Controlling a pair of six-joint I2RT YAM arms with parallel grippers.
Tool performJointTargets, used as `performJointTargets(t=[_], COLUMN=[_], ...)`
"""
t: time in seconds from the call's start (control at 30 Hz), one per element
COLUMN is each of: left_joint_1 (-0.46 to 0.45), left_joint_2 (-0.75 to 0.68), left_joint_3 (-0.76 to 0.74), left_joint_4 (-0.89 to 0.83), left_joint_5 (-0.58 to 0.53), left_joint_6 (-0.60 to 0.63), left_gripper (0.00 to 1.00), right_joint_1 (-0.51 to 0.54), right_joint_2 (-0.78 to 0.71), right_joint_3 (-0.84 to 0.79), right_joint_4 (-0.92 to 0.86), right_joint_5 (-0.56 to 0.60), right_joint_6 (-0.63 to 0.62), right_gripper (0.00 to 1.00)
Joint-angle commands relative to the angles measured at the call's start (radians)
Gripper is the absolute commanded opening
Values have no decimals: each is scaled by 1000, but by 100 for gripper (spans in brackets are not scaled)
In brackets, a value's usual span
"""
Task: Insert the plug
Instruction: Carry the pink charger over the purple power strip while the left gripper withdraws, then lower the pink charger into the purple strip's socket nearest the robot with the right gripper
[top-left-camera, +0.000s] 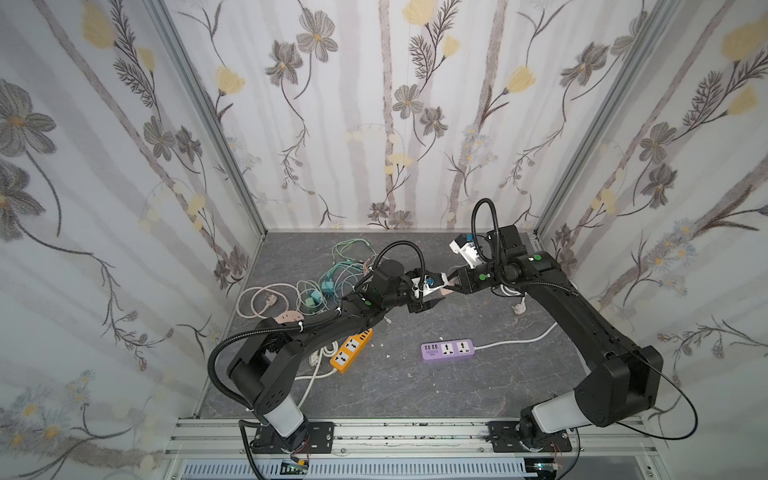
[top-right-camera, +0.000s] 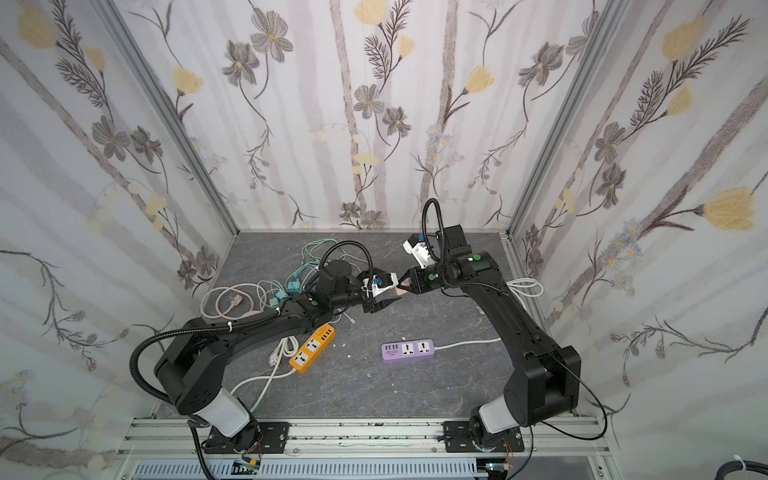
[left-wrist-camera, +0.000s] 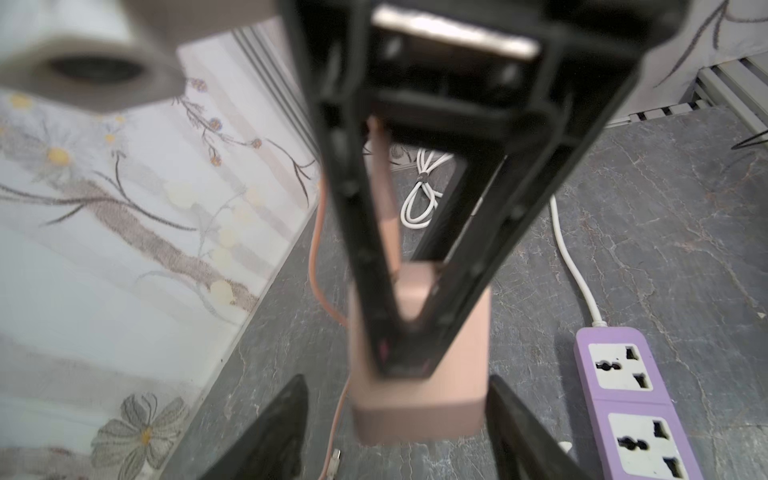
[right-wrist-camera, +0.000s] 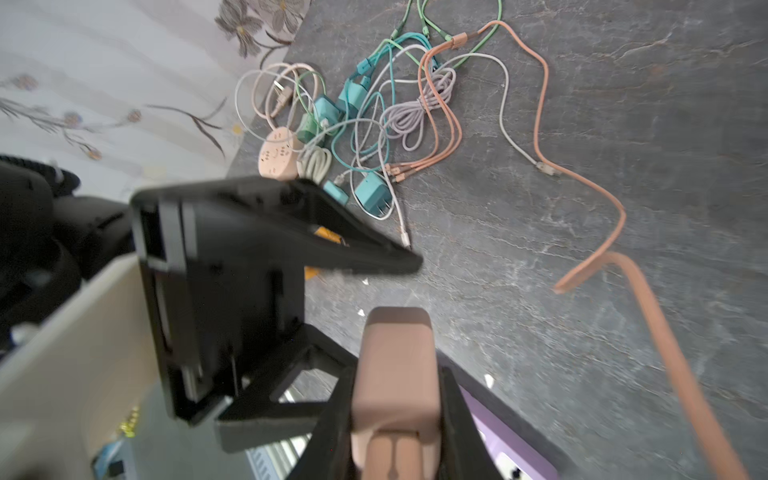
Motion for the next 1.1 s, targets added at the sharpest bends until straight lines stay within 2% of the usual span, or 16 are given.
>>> performJointTargets(t=[0.0,0.1,0.23,0.37,0.47,0.67,1.07], left_joint_1=[6,9,25,47,62,88,111], left_joint_2=[-50,-117,-198,-231,-231,-226,-236], left_joint_3=[-60,-155,-276,-331,-356,-395,-420], left_joint_4=[24,76,209,295,342,378,372], left_joint_5=[-43,-128,-302,-503,-602,-617,-630], left_joint_6=[-81,-154,-247,-318,-356,-400,-423], left_gripper=[100,100,100,100,100,100,100], right_joint_1=[-2,0,21,78,103,108,109], right_joint_2=[-51,-120,-89,-28,40,68,127], right_joint_3=[-63,-183,-234,-239,-235,-291,-271], right_joint_4=[-241,-245,-299,-308,-301,-166,-154], right_joint_5=[95,65,170,292,348,374,311], right_joint_6=[-420,-644,-811,-873,-916,-1039,-1091], right_gripper=[0,0,0,0,0,0,0])
